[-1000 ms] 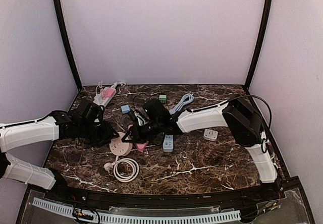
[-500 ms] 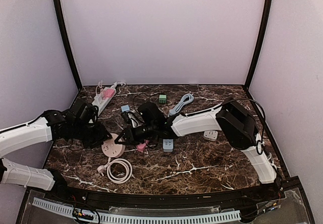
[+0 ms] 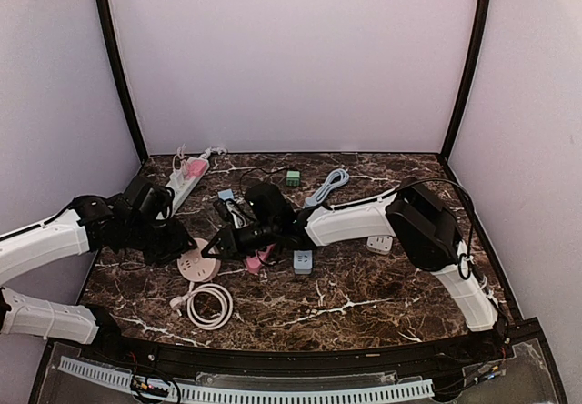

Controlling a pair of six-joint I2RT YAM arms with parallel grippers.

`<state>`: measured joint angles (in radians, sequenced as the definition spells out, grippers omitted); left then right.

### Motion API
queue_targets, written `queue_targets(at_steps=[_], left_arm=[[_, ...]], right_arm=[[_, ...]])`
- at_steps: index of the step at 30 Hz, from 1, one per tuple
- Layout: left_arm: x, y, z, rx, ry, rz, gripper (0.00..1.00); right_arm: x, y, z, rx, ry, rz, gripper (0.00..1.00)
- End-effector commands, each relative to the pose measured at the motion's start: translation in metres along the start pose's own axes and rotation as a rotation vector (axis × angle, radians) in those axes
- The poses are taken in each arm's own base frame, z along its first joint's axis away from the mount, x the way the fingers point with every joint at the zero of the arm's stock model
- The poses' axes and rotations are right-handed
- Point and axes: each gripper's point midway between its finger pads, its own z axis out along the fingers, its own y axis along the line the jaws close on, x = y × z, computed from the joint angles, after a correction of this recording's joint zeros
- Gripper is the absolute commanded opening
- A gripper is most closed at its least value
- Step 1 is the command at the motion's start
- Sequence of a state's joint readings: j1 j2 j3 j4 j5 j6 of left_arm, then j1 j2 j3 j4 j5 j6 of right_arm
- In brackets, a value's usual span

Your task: Pull the plug off the socket

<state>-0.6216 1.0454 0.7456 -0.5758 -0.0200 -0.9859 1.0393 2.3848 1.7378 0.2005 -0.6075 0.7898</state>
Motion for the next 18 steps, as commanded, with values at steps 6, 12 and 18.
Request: queue_targets(at_steps=[6,12,18], left_arm=[[-0.016,-0.039,-0.036,0.129,-0.058,0.091,0.19],[-0.011,-0.032,-0.025,0.077,-0.052,0.104,0.17],[0.0,-0.034,-0.012,0.016,-0.037,0.13,0.15]], right_arm=[[-0.007,-0.078,-0.018,0.259,-0.066,0.135,0.0],[-0.022,-0.062,-0.018,0.215,-0.079,0.145,0.0],[-0.022,-0.051,-0.016,0.199,-0.078,0.148,0.0]])
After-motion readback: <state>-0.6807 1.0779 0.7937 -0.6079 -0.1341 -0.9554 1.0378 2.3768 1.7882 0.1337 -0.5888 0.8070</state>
